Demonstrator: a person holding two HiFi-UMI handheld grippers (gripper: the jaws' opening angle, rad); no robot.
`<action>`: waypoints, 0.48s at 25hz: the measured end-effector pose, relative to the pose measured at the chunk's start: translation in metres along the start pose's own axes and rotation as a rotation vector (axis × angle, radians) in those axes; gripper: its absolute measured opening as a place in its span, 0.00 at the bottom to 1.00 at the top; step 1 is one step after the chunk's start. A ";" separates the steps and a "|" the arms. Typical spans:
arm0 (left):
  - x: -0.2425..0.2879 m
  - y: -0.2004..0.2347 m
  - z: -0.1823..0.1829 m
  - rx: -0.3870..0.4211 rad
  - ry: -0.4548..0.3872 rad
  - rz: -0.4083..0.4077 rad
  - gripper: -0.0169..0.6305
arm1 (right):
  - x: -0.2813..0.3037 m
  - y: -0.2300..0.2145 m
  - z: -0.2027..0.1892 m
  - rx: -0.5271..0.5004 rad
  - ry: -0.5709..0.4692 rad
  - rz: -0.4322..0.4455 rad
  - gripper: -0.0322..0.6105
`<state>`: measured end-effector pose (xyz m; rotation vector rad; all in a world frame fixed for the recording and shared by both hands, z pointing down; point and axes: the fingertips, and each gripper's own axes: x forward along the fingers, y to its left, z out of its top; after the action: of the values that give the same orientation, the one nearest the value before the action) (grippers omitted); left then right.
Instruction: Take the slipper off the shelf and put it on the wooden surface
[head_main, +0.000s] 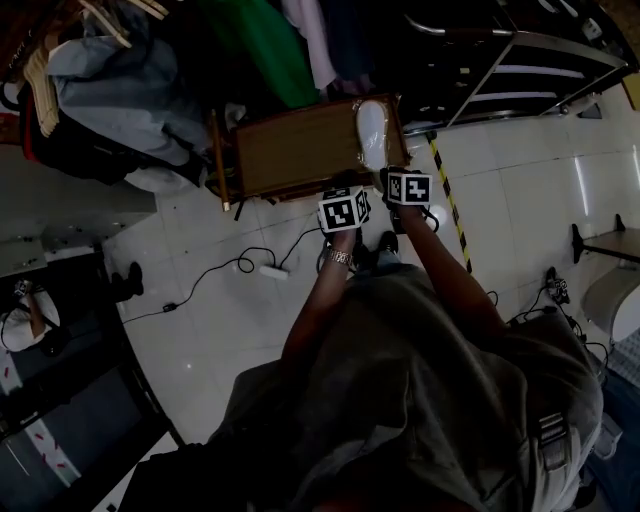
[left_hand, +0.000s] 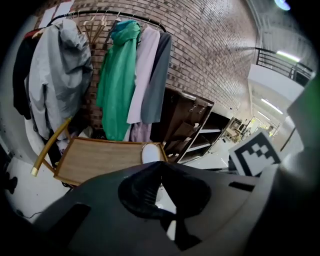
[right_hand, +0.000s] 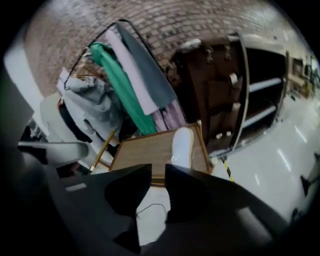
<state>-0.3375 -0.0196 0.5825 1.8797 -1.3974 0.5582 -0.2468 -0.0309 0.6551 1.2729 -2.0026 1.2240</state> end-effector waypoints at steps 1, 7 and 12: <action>0.000 -0.007 0.008 -0.002 -0.003 -0.022 0.03 | -0.012 0.012 0.015 -0.081 -0.032 0.010 0.18; -0.002 -0.037 0.032 0.051 -0.022 -0.077 0.03 | -0.060 0.045 0.060 -0.219 -0.124 0.025 0.18; -0.005 -0.052 0.042 0.126 -0.048 -0.049 0.03 | -0.075 0.036 0.062 -0.209 -0.107 0.024 0.20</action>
<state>-0.2933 -0.0399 0.5372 2.0334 -1.3710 0.5929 -0.2401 -0.0433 0.5524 1.2367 -2.1637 0.9452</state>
